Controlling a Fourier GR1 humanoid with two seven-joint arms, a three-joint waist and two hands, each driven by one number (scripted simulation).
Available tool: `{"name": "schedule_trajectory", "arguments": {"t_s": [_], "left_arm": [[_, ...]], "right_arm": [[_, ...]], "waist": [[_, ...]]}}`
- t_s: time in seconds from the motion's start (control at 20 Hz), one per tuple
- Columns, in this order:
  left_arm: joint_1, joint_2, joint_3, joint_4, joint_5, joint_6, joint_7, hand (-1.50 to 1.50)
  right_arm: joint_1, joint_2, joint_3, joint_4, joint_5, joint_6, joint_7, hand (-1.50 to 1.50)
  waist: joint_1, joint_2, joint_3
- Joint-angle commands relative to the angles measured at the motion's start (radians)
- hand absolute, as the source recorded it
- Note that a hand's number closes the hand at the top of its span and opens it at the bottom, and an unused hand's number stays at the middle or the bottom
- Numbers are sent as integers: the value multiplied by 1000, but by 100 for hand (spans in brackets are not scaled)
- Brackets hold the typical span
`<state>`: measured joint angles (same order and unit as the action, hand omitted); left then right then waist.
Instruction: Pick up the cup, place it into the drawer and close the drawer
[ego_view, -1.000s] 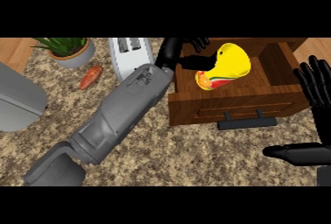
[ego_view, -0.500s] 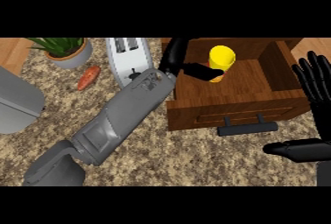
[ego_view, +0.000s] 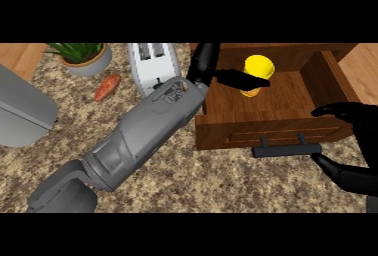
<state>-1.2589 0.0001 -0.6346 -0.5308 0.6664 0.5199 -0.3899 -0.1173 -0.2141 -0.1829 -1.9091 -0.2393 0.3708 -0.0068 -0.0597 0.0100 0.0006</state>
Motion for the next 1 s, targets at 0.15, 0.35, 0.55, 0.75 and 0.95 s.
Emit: {"name": "schedule_trajectory", "arguments": {"t_s": [0.15, 0.35, 0.55, 0.75, 0.95], "left_arm": [[-44, 50, 94, -29, 27, -45, 34, -150], [23, 90, 104, -169, 21, -12, 106, -150], [82, 165, 124, -237, 4, -29, 122, -150], [177, 255, 131, -391, 1, -39, 188, -150], [304, 301, 171, -453, -2, -70, 132, -150]], "right_arm": [[56, -107, 26, -100, 92, 85, 23, 150], [152, -104, 53, -158, 168, 97, 19, 150], [76, -95, 95, -105, 336, 33, 13, 150], [90, -61, 158, -81, 463, -19, 28, 150], [39, -46, 198, 52, 599, -82, -62, 150]], "waist": [[42, -9, -1], [65, -18, -1], [77, -16, -1], [87, -18, -1], [83, -11, -1]]}}
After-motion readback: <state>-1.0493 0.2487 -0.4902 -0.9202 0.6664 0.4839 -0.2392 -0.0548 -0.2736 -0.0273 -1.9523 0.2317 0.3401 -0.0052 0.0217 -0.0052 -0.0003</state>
